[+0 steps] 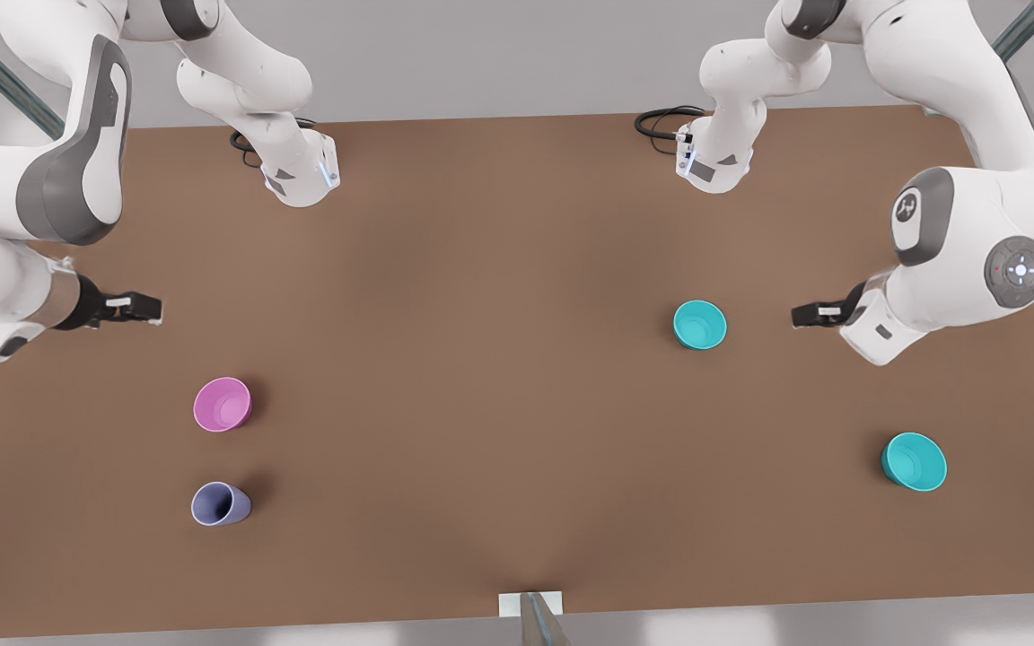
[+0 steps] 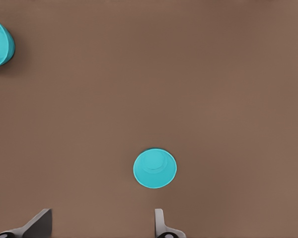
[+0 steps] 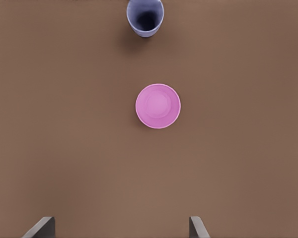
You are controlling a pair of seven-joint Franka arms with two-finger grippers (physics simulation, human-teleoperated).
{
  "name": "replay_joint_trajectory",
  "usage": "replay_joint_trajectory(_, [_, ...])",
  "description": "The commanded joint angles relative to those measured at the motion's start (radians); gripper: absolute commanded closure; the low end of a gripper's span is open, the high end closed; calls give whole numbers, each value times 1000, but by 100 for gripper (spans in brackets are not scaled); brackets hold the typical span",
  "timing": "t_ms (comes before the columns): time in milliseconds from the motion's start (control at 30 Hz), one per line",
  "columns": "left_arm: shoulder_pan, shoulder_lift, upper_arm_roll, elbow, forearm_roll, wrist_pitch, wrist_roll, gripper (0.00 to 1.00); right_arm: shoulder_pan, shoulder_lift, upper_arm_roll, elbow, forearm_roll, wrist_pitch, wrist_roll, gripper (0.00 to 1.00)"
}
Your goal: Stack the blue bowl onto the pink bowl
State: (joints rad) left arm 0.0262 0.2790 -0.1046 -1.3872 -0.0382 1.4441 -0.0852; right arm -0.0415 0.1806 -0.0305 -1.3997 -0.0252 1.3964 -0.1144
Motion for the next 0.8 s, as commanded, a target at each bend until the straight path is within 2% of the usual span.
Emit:
replay_joint_trajectory(0, [-5,-4,-3,0,0,78,-47,0,0,-1,0,1,2,65,-64,0])
replay_joint_trajectory(67, [-9,-1,-3,0,-2,101,-51,0,-1,3,-3,-1,-1,65,-106,0])
replay_joint_trajectory(133, [-6,3,-3,-3,-2,105,-50,0,-15,108,-5,-36,-12,96,-189,0])
replay_joint_trajectory(167, [-9,19,-3,-3,-3,101,-51,0,-34,154,-14,-89,-12,188,-177,0])
replay_joint_trajectory(200, [-9,20,-3,-4,-5,93,-50,0,-69,151,-16,-237,-19,346,-176,0])
replay_joint_trajectory(267, [-11,26,-3,-4,-3,59,-48,0,-126,155,-20,-372,-22,564,-189,0])
replay_joint_trajectory(333, [-9,31,-3,-4,1,45,-48,0,-156,157,-22,-467,-22,760,-192,0])
replay_joint_trajectory(433, [-5,42,-3,-3,0,44,-45,0,-158,223,-22,-475,-38,934,-191,0])
replay_joint_trajectory(500, [-3,32,-6,4,1,44,-44,0,-159,244,-20,-475,-27,937,-180,0])
replay_joint_trajectory(600, [-14,31,-12,51,-5,-70,-41,0,-159,300,-20,-478,34,937,-171,0])
replay_joint_trajectory(767, [-31,23,-61,62,1,-70,-42,0,-159,347,-19,-479,80,926,-160,0])
